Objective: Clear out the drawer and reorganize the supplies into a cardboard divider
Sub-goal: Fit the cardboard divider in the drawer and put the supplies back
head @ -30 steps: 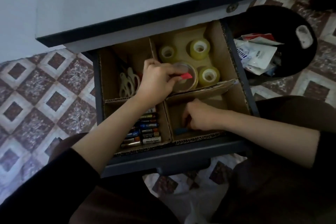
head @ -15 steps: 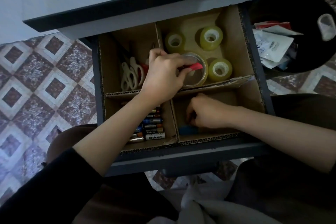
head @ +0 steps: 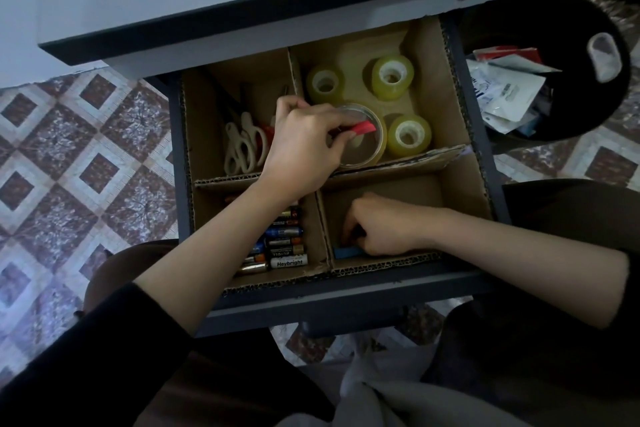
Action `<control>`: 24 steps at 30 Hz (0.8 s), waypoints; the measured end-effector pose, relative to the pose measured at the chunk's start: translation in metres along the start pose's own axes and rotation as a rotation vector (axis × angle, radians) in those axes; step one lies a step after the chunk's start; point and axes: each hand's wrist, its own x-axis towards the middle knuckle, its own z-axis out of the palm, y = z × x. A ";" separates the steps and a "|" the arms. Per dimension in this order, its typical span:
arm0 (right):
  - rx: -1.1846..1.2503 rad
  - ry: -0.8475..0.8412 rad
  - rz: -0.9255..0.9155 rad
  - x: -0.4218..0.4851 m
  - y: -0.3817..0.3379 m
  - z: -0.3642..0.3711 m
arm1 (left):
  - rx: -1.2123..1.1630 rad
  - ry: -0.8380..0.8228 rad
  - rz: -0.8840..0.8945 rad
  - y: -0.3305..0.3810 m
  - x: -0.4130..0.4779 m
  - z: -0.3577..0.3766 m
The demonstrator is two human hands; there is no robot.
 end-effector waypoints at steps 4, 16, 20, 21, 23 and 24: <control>0.015 0.085 -0.002 -0.001 0.001 -0.004 | 0.002 -0.006 -0.009 0.001 0.000 -0.001; 0.145 0.083 0.196 -0.006 0.010 -0.015 | 0.018 -0.012 -0.019 0.001 0.000 -0.001; 0.292 0.023 0.270 -0.009 0.012 -0.014 | 0.013 -0.005 -0.010 0.002 0.000 -0.001; 0.308 0.018 0.268 -0.008 0.011 -0.013 | 0.013 -0.006 -0.010 0.002 0.000 -0.001; 0.305 0.010 0.255 -0.006 0.009 -0.010 | 0.010 -0.009 -0.012 0.002 0.000 -0.001; 0.296 0.005 0.246 -0.004 0.008 -0.009 | 0.011 -0.010 -0.013 0.002 0.000 -0.001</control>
